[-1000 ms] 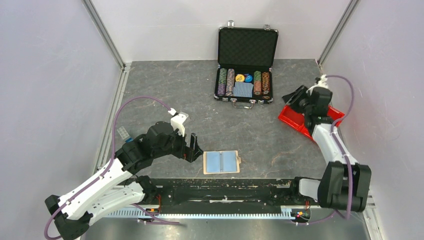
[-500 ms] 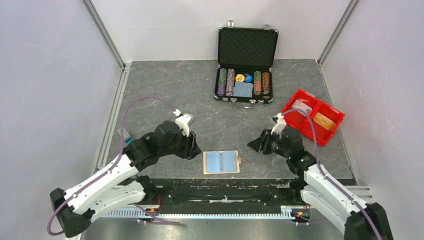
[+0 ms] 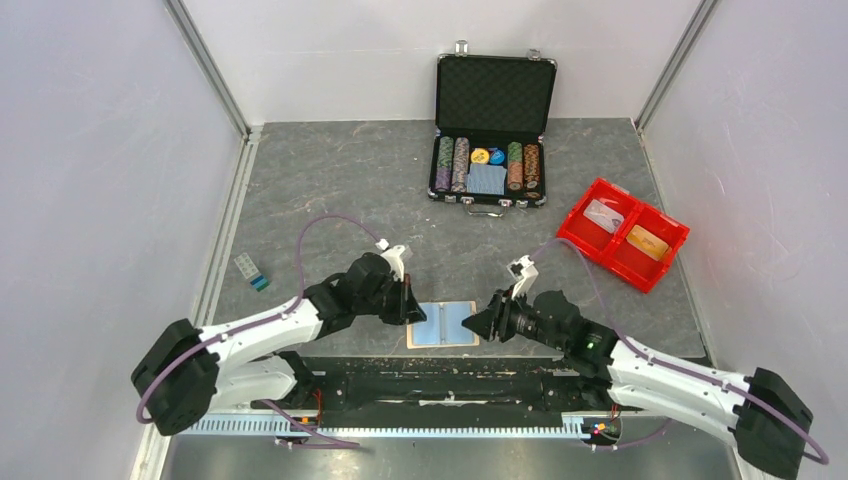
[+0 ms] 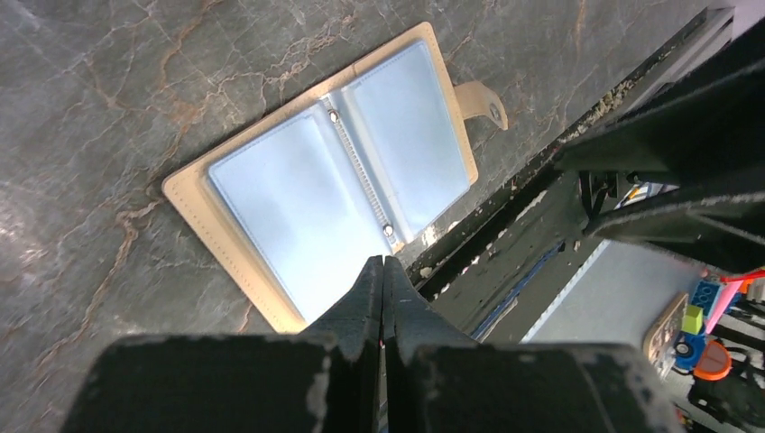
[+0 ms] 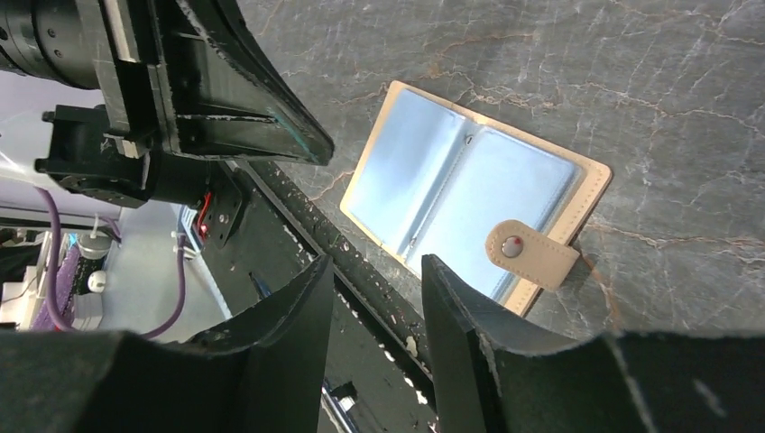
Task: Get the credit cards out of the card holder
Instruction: Remove the credit card from the card holder.
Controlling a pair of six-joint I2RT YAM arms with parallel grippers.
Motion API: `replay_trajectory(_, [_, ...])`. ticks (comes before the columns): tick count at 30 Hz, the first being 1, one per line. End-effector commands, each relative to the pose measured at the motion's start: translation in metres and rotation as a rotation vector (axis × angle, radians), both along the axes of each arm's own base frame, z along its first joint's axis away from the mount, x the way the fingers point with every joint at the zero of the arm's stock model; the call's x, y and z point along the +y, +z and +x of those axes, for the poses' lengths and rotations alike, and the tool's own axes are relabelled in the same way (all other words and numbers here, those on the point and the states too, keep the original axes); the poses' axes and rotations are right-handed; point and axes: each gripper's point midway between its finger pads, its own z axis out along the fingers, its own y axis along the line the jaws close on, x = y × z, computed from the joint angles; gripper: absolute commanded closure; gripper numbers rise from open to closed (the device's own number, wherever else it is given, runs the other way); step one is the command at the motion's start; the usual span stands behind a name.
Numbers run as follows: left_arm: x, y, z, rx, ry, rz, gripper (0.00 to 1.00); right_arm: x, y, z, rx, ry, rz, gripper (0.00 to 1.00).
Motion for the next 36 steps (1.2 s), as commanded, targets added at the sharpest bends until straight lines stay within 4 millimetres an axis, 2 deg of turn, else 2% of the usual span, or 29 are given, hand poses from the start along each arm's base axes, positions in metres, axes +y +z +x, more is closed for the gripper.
replay_trajectory(1, [-0.023,0.009,0.009,-0.006,0.01,-0.121,0.98,0.011,0.012,0.011,-0.025,-0.084,0.028,0.57])
replay_trajectory(4, [-0.02,-0.007,0.009,0.015,0.02,-0.09,0.98,0.021,0.008,0.005,-0.021,-0.073,0.006,0.56])
replay_trajectory(8, [-0.015,-0.027,0.003,0.058,0.029,-0.053,0.97,0.027,-0.005,0.007,0.006,-0.096,-0.057,0.5])
replay_trajectory(15, [-0.006,-0.051,-0.005,0.118,0.053,-0.013,0.97,0.01,-0.032,0.022,0.02,-0.209,-0.174,0.46])
replay_trajectory(21, [-0.002,-0.058,-0.01,0.133,0.056,-0.01,0.97,-0.001,-0.041,0.025,0.022,-0.254,-0.22,0.45])
replay_trajectory(28, [-0.002,-0.058,-0.012,0.137,0.048,-0.015,0.97,0.013,-0.05,0.016,0.063,-0.19,-0.189,0.48])
replay_trajectory(36, [-0.001,-0.058,-0.014,0.137,0.047,-0.025,0.97,0.019,-0.054,0.014,0.077,-0.168,-0.19,0.52])
